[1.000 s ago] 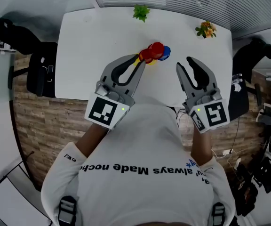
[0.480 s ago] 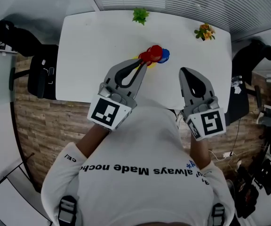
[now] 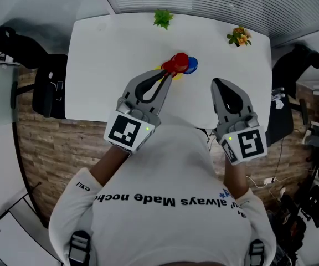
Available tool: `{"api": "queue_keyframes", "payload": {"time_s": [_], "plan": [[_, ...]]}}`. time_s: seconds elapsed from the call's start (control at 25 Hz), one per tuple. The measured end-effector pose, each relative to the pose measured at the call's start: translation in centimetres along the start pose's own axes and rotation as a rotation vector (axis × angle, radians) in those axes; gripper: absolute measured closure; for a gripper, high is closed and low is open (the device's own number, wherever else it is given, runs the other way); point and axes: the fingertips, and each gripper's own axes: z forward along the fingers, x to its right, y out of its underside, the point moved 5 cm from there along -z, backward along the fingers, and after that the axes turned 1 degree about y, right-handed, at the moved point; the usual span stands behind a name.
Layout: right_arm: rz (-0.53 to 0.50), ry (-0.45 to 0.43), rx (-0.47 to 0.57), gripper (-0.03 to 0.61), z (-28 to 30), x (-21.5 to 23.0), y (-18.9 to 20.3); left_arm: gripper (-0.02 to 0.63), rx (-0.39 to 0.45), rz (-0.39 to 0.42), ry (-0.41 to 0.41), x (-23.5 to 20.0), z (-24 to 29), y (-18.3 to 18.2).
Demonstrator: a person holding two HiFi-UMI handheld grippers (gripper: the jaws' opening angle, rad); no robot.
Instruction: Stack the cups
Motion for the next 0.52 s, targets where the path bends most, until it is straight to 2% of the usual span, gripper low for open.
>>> {"api": "queue_keyframes", "payload": {"time_s": [0.52], "plan": [[-0.010, 0.008, 0.003, 0.572, -1.03, -0.15, -0.34, 0.572, -0.018, -0.001, -0.007, 0.80, -0.39, -0.09]]}}
